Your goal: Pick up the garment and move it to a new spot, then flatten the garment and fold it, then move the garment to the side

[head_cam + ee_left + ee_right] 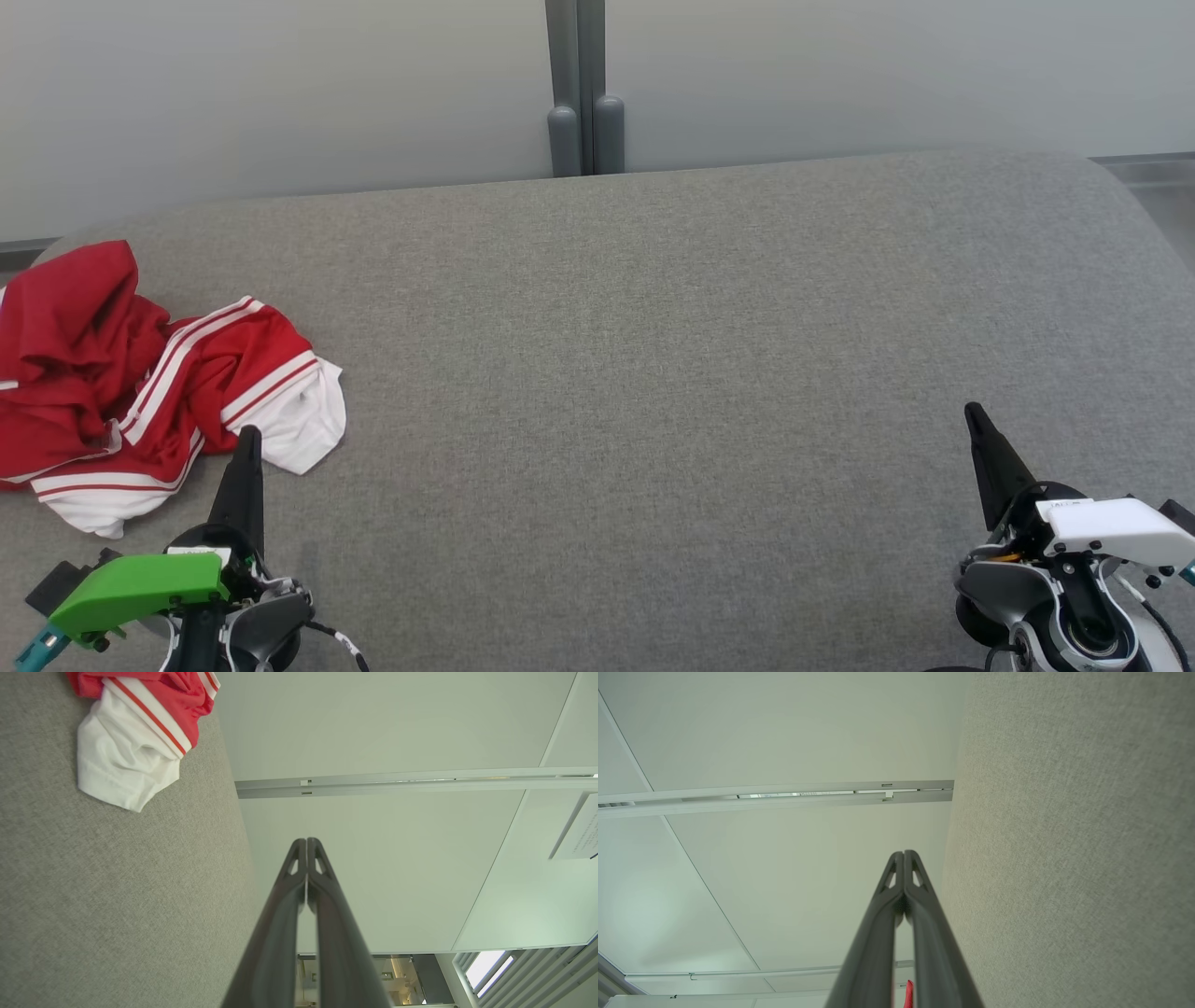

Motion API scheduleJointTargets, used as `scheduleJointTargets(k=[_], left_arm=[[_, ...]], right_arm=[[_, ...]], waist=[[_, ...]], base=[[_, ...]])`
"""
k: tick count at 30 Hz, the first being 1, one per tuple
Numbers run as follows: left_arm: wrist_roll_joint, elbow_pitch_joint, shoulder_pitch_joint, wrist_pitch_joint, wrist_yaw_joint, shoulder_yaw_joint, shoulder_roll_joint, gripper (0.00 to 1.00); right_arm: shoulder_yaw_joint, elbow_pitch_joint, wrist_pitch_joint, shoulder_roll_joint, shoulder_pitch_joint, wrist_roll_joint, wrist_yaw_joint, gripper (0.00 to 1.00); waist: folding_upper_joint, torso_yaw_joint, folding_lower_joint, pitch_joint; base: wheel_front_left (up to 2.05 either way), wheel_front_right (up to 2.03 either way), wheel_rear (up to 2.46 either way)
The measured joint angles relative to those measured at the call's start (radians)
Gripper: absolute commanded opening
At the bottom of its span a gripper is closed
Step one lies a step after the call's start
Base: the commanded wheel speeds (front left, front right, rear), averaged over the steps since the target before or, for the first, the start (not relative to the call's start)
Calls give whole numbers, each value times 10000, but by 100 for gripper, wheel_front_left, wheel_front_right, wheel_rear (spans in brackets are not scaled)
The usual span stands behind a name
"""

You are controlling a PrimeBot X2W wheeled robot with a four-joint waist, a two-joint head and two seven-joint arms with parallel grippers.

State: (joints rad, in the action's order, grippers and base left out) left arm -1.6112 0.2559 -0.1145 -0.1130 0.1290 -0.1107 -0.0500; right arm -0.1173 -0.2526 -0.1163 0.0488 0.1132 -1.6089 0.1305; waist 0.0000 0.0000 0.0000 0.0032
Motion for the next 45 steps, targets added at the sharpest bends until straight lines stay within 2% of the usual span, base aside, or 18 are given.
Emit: scheduleJointTargets(k=[15,16,21,30,37,45], left_arm=[[0,0,0,0,0,0,0,0],[-2,0,0,0,0,0,0,100],[-2,311,308,17,-29,84,61,100],[58,142,335,443,-29,545,61,100],[784,161,337,811,-29,1020,-44,100],[2437,261,320,1152,-75,1404,-190,100]], right_arm=[[0,0,0,0,0,0,0,0],[0,0,0,0,0,0,0,100],[46,-274,42,-98,-323,8,-4,100],[203,17,499,-92,-459,562,-4,100],[272,332,830,-69,-494,2017,-4,100],[366,717,1158,107,-505,4288,-4,100]], waist=[[0,0,0,0],[0,0,0,0],[0,1,0,1],[0,11,1,-2],[0,29,1,-3],[0,53,1,-3]], base=[[0,0,0],[0,0,0],[0,0,0],[0,0,0],[0,0,0],[0,0,0]])
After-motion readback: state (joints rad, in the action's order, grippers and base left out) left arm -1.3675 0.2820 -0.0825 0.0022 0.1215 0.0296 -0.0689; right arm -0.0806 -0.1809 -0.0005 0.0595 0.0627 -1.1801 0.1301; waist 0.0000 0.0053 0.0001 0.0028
